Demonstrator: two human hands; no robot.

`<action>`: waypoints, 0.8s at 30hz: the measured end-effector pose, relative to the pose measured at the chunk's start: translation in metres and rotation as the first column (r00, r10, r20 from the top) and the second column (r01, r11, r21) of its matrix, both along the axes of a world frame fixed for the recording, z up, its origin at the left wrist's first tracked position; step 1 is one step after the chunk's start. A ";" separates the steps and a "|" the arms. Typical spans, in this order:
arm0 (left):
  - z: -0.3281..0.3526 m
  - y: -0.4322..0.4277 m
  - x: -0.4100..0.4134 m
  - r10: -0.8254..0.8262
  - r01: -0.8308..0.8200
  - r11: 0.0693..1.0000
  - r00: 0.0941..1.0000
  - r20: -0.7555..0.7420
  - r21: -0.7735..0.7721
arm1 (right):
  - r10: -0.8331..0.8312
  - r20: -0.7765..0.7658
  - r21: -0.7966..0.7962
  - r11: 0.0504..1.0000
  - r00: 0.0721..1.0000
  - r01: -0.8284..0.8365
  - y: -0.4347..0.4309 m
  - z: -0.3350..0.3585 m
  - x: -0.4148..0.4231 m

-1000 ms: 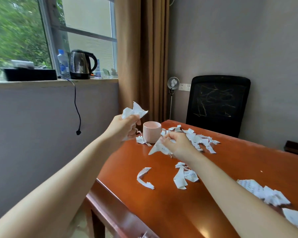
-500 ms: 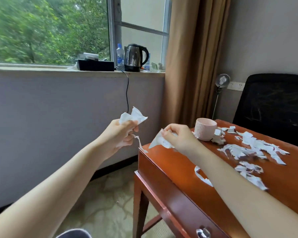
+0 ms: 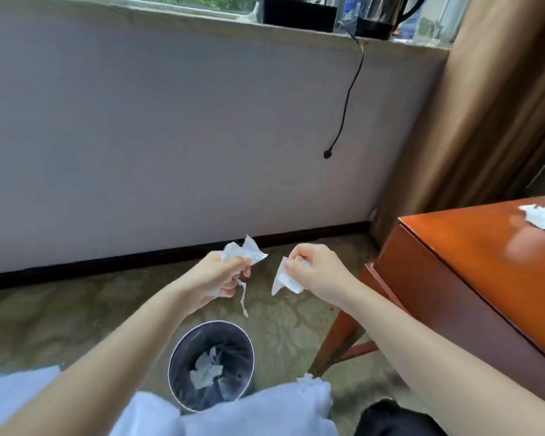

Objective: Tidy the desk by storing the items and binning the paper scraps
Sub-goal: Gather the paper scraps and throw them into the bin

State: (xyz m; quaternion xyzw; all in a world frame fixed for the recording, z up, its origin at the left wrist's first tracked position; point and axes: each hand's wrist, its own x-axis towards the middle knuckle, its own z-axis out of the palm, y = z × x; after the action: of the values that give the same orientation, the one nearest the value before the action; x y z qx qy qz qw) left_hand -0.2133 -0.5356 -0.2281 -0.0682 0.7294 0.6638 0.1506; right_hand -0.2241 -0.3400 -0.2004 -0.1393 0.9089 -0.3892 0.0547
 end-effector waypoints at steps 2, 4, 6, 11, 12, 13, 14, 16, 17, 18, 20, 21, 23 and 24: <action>-0.028 -0.012 -0.002 0.026 -0.026 1.000 0.997 0.069 -0.002 | 0.019 0.076 0.013 1.000 0.997 -0.020 -0.018 -0.027 -0.005; -0.055 -0.021 -0.003 0.056 -0.053 0.998 0.990 0.128 -0.025 | 0.031 0.155 0.026 0.999 0.987 -0.035 -0.035 -0.055 -0.010; -0.084 -0.029 -0.004 0.085 -0.083 0.996 0.981 0.175 -0.018 | 0.043 0.215 0.035 0.998 0.976 -0.051 -0.048 -0.082 -0.015; -0.158 -0.044 -0.003 0.234 -0.235 0.971 0.919 0.317 -0.036 | 0.071 0.323 0.063 0.993 0.944 -0.097 -0.067 -0.142 -0.027; -0.172 -0.048 -0.003 0.264 -0.262 0.964 0.902 0.342 -0.053 | 0.063 0.351 0.063 0.994 0.934 -0.091 -0.070 -0.154 -0.030; -0.186 -0.052 -0.003 0.295 -0.291 0.954 0.883 0.364 -0.069 | 0.054 0.376 0.067 0.994 0.925 -0.085 -0.072 -0.167 -0.033; -0.200 -0.056 -0.004 0.327 -0.322 0.944 0.863 0.386 -0.080 | 0.045 0.396 0.071 0.994 0.917 -0.080 -0.075 -0.180 -0.036; -0.223 -0.062 -0.007 0.371 -0.370 0.925 0.823 0.430 -0.089 | 0.011 0.435 0.083 0.995 0.901 -0.052 -0.080 -0.206 -0.041; -0.234 -0.063 -0.010 0.383 -0.381 0.919 0.809 0.446 -0.099 | -0.014 0.455 0.093 0.995 0.890 -0.032 -0.083 -0.218 -0.044; -0.243 -0.063 -0.014 0.386 -0.377 0.919 0.800 0.459 -0.114 | -0.035 0.474 0.105 0.994 0.880 -0.016 -0.085 -0.230 -0.046; -0.261 -0.059 -0.019 0.370 -0.351 0.927 0.792 0.485 -0.133 | -0.062 0.510 0.131 0.991 0.858 -0.006 -0.090 -0.252 -0.049; -0.269 -0.057 -0.021 0.361 -0.340 0.930 0.785 0.504 -0.136 | -0.069 0.527 0.144 0.990 0.847 -0.009 -0.093 -0.262 -0.050; -0.285 -0.056 -0.022 0.350 -0.328 0.934 0.766 0.539 -0.140 | -0.083 0.560 0.160 0.987 0.824 -0.009 -0.099 -0.282 -0.053; -0.290 -0.058 -0.023 0.354 -0.332 0.932 0.756 0.550 -0.144 | -0.088 0.573 0.165 0.986 0.815 -0.009 -0.102 -0.291 -0.054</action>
State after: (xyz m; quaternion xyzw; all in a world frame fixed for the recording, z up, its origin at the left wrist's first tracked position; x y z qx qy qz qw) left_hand -0.2358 -0.5934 -0.5185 -0.3974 0.6387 0.6156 0.2350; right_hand -0.2784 -0.4421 -0.4914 0.0094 0.8802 -0.3401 0.3308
